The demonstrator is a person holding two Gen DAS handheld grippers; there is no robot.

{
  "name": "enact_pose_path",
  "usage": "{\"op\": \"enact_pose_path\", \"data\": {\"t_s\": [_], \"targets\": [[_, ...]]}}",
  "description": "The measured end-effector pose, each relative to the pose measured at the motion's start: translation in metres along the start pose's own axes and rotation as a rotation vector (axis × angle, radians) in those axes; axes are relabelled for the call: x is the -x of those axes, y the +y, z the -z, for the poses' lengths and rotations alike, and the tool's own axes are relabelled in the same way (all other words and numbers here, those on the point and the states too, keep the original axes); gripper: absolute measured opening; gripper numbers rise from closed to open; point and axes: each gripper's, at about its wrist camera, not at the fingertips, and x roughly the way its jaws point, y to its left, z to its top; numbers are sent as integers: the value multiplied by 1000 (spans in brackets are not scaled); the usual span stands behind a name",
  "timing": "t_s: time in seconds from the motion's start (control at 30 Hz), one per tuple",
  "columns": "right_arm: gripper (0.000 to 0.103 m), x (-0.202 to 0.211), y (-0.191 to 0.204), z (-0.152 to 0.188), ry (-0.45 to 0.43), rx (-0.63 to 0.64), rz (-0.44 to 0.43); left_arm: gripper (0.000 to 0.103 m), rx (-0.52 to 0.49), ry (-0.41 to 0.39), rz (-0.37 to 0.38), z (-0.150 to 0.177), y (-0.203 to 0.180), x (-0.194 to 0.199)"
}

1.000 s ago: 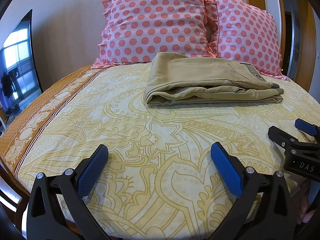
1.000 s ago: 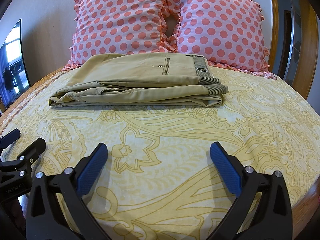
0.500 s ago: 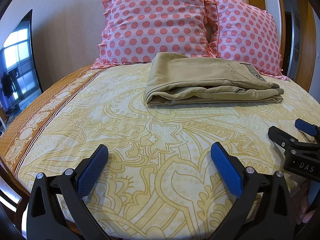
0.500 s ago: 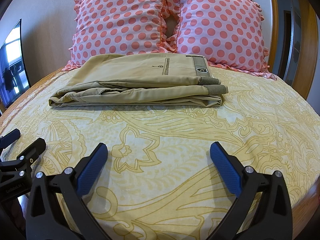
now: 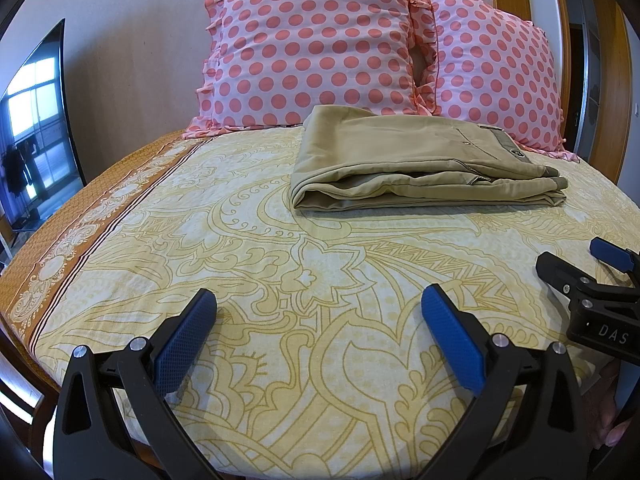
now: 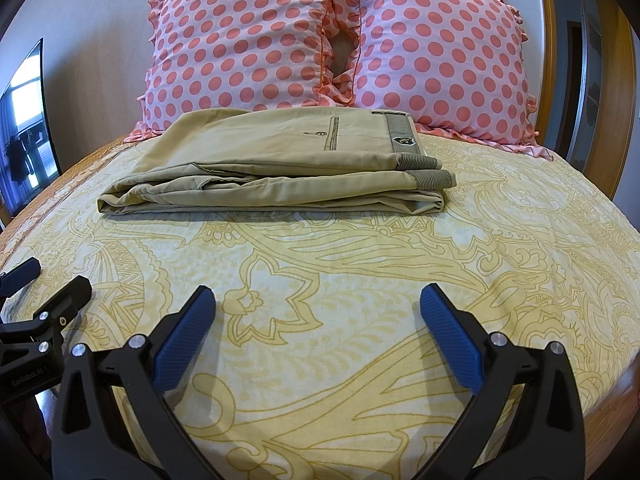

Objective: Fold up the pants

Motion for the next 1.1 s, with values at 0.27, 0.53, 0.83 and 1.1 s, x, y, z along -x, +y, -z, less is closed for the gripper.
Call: {"op": "enact_pose_path", "data": {"t_s": [0.27, 0.53, 0.83, 1.1], "targets": [[101, 0, 0, 0, 0, -1, 1, 102, 1, 2, -1, 0, 0, 0], [101, 0, 0, 0, -1, -1, 1, 102, 3, 15, 0, -2, -1, 1], [101, 0, 1, 0, -2, -1, 2, 102, 3, 8, 5, -2, -3, 1], [101, 0, 1, 1, -2, -1, 2, 102, 3, 7, 4, -1, -4, 1]]}}
